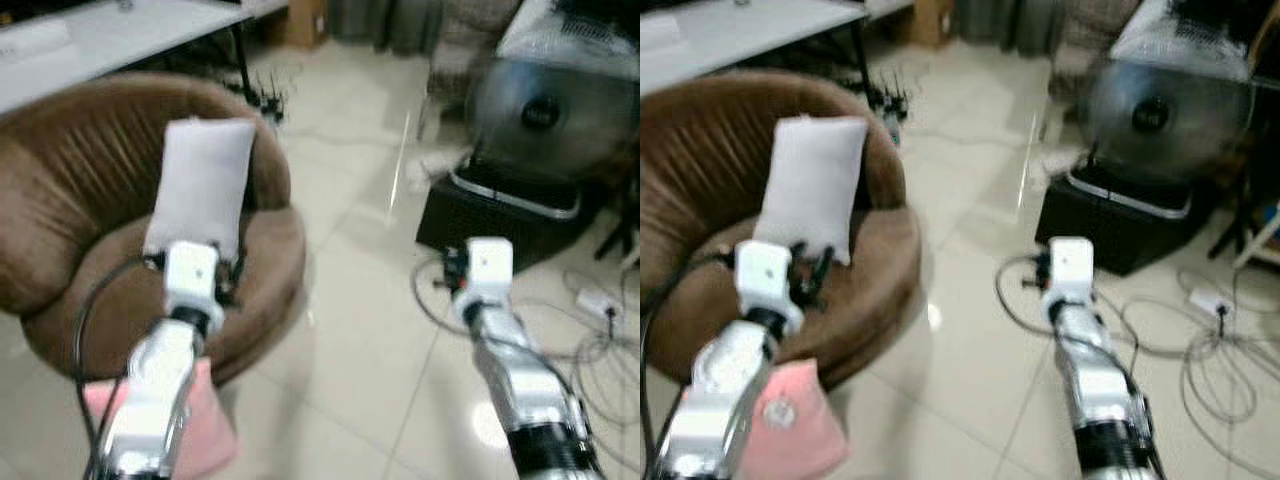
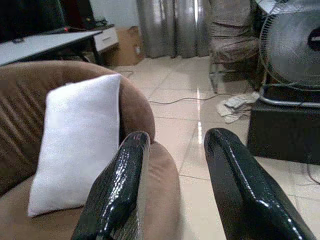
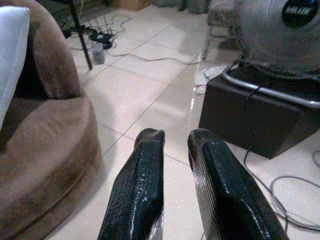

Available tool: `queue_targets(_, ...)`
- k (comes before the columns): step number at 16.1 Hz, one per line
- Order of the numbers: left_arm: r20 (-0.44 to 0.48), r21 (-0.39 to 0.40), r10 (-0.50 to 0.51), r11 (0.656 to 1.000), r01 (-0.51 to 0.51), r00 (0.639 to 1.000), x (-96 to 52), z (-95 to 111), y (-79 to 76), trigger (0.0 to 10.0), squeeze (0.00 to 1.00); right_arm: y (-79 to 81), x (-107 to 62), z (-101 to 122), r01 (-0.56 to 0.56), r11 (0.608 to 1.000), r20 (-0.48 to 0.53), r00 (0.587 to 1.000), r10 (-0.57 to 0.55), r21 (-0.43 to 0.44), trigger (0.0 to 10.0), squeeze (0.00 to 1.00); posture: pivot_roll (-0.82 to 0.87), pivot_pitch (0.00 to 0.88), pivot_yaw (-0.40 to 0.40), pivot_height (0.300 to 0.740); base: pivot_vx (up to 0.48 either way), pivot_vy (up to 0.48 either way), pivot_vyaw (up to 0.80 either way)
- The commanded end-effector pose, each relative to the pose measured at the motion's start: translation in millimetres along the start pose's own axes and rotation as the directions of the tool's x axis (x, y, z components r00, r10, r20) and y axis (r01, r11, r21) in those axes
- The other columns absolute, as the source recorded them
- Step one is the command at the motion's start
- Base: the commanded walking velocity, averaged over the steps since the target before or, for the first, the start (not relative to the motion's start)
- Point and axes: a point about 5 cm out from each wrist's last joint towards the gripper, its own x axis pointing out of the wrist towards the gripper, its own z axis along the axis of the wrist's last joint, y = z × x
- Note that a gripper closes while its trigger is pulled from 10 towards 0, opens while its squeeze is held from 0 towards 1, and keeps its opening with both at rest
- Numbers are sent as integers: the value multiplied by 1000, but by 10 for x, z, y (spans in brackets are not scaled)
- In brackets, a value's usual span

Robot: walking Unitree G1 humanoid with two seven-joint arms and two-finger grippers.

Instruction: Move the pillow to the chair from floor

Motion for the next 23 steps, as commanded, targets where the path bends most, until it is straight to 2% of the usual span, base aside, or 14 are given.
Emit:
queue_targets(1, 5, 15, 15, 1000, -15, 1000, -20, 19, 63, 10000, 0, 73, 11, 49, -26, 1000, 26, 999, 26, 10, 10000, 0, 51, 0, 21, 740, 0, 454, 0)
queue_targets(23, 2, 18, 11, 1000, -11, 1000, -45, 7, 34, 10000, 0, 119, 11, 24, -58, 998, 22, 998, 58, -5, 10000, 0, 60, 0, 12, 740, 0, 452, 0)
